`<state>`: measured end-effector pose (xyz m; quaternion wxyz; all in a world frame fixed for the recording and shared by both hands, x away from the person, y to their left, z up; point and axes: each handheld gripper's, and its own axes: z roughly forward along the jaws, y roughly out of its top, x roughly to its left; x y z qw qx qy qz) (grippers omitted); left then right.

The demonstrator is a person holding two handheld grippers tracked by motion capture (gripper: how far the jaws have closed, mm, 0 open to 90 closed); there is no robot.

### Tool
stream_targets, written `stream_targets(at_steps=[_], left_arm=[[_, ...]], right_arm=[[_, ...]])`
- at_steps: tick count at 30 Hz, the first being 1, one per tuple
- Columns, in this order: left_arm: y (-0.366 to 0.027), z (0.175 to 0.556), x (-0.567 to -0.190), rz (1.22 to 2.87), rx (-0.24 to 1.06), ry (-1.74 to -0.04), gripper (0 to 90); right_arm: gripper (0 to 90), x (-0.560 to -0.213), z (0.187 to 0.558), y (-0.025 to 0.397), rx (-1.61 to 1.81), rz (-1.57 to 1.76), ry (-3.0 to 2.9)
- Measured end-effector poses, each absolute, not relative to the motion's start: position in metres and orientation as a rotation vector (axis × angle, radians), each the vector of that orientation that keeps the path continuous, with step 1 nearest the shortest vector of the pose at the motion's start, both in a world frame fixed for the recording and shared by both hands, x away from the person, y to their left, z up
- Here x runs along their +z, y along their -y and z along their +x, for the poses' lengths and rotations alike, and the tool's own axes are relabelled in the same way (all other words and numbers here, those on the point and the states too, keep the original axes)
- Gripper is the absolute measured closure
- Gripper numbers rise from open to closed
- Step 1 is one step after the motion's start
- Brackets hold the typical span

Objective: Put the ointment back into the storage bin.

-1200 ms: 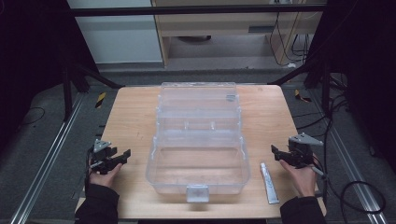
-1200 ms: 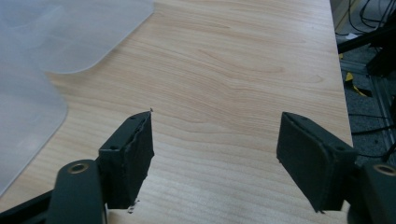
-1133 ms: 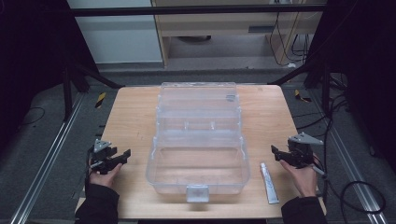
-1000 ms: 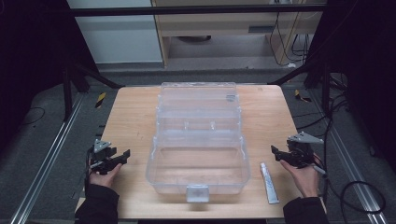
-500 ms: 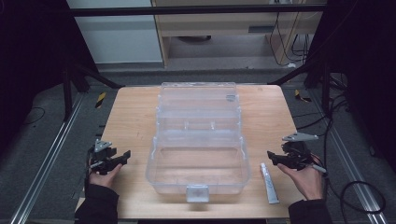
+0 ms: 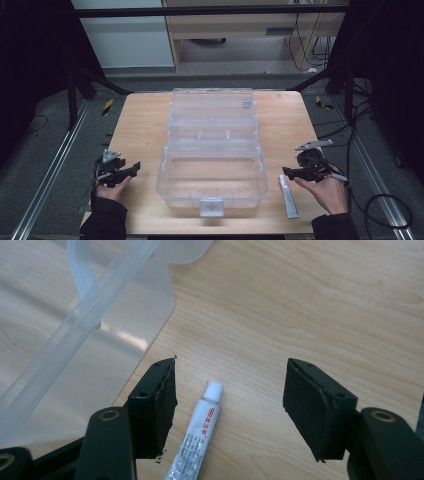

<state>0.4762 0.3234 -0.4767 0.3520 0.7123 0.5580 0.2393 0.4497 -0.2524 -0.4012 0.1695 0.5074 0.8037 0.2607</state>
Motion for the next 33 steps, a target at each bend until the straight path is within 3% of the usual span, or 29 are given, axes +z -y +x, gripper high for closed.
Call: stream_targets(at_steps=[33], left_arm=[[-0.323, 0.477, -0.477, 1.844, 0.612, -1.446, 35.8]], right_arm=[[51.9, -0.437, 0.457, 0.24, 0.448, 1.645, -2.474]])
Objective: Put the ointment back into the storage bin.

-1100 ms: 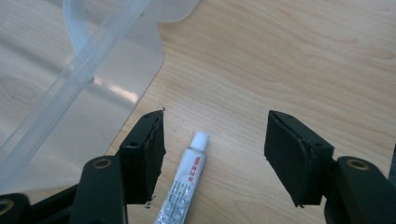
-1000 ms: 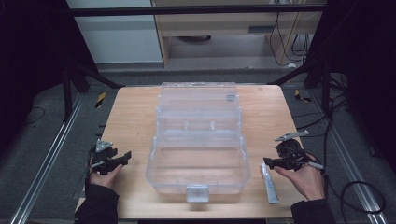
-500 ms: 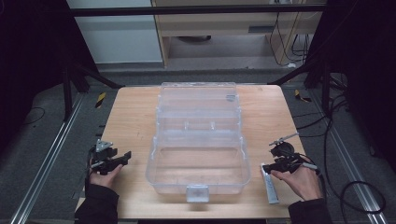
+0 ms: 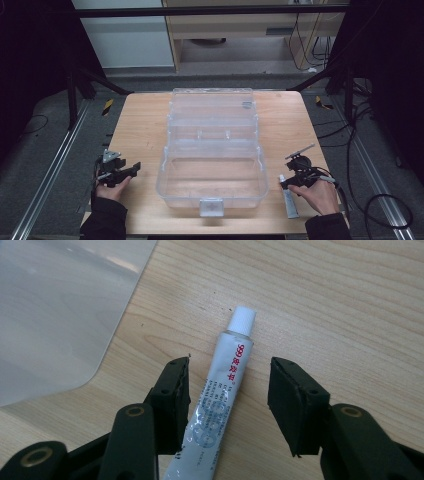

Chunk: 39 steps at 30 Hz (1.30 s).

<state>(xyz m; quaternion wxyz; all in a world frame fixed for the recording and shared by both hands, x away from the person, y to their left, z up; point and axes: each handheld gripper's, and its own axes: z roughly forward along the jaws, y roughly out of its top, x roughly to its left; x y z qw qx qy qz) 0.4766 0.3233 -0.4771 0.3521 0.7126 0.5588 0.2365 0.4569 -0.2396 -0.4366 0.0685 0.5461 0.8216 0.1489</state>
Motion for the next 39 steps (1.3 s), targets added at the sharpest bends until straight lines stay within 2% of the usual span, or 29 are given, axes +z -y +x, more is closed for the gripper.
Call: stream_targets(at_steps=[12, 34, 39], left_arm=[[-0.324, 0.477, -0.477, 1.844, 0.61, -1.446, 35.8], [-0.324, 0.477, -0.477, 1.844, 0.611, -1.446, 35.8], [-0.324, 0.477, -0.477, 1.844, 0.611, -1.446, 35.8]], right_arm=[[54.8, -0.449, 0.46, 0.237, 0.406, 1.686, -2.499], [68.5, -0.464, 0.465, 0.228, 0.302, 1.658, -2.556], [69.3, -0.465, 0.465, 0.227, 0.294, 1.646, -2.561]])
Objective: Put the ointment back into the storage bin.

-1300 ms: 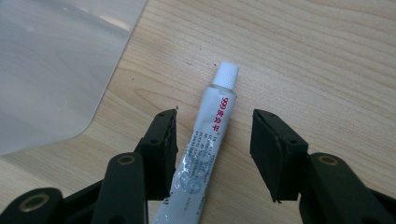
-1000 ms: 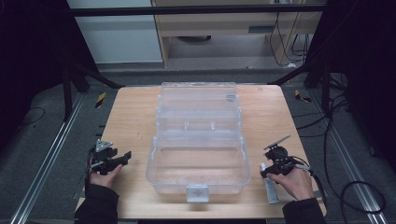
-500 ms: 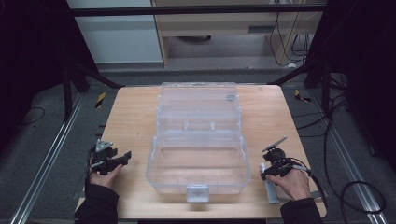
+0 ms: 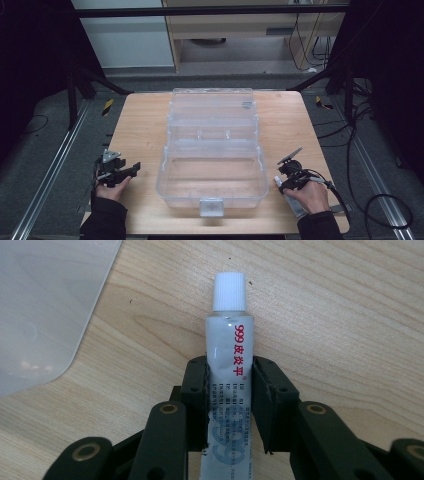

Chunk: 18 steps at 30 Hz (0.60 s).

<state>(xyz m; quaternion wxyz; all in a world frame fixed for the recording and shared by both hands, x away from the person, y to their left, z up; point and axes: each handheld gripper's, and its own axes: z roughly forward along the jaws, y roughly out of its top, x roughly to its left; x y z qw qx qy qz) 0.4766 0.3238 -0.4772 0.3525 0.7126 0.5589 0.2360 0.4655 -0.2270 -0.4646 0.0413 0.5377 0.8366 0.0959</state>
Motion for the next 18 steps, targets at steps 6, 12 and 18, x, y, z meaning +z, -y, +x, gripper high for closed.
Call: stream_targets(at_steps=[6, 12, 18], left_arm=[[-0.3235, 0.4765, -0.477, 1.845, 0.612, -1.446, 35.8], [-0.3234, 0.477, -0.4772, 1.844, 0.61, -1.448, 35.8], [-0.3221, 0.4777, -0.4769, 1.849, 0.611, -1.45, 35.8]], right_arm=[[69.6, -0.4653, 0.466, 0.226, 0.282, 1.636, -2.569], [69.9, -0.4653, 0.4665, 0.2257, 0.275, 1.63, -2.576], [70.1, -0.4591, 0.4652, 0.2297, 0.294, 1.614, -2.578]])
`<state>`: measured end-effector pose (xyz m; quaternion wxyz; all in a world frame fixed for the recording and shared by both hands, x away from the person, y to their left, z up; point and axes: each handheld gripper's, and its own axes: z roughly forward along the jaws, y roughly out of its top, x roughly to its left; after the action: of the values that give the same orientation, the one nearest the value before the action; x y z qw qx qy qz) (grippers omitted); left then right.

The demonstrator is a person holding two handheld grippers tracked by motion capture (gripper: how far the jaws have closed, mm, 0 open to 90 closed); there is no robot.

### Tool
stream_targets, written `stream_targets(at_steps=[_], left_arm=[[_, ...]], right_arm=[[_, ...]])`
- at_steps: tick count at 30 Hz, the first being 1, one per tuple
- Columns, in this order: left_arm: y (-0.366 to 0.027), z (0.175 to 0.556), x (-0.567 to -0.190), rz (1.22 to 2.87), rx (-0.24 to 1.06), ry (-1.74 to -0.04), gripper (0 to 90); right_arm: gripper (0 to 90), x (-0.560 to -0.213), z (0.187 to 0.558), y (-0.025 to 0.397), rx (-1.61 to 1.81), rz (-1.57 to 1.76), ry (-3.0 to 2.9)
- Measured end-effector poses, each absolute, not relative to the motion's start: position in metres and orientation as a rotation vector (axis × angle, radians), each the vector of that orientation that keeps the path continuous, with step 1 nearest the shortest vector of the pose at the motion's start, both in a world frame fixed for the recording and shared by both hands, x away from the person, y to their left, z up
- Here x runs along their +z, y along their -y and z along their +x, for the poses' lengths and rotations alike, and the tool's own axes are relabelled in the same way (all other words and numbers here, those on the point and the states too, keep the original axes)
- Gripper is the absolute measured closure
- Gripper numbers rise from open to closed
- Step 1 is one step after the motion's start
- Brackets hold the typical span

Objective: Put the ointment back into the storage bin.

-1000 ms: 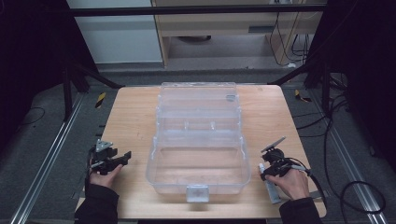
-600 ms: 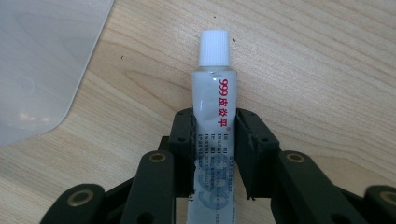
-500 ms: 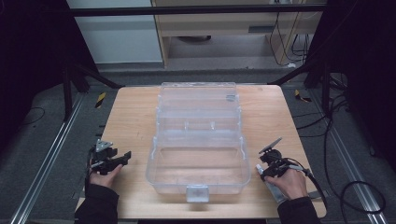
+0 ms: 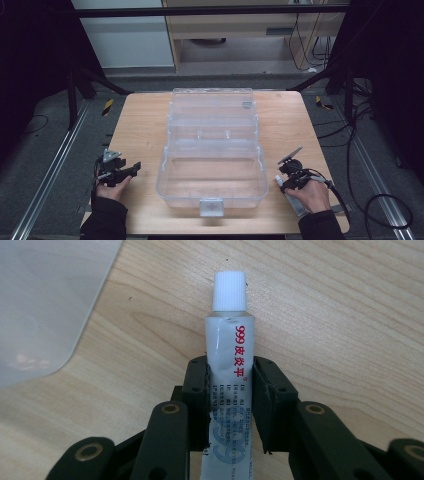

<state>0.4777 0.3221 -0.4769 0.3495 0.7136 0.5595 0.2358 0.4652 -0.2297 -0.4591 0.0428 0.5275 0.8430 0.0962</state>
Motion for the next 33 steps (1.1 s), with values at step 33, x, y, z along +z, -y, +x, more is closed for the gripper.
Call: stream_targets(at_steps=[33], left_arm=[[-0.322, 0.477, -0.477, 1.855, 0.602, -1.439, 35.8]], right_arm=[[70.0, -0.336, 0.461, 0.232, 0.616, 1.174, -2.605]])
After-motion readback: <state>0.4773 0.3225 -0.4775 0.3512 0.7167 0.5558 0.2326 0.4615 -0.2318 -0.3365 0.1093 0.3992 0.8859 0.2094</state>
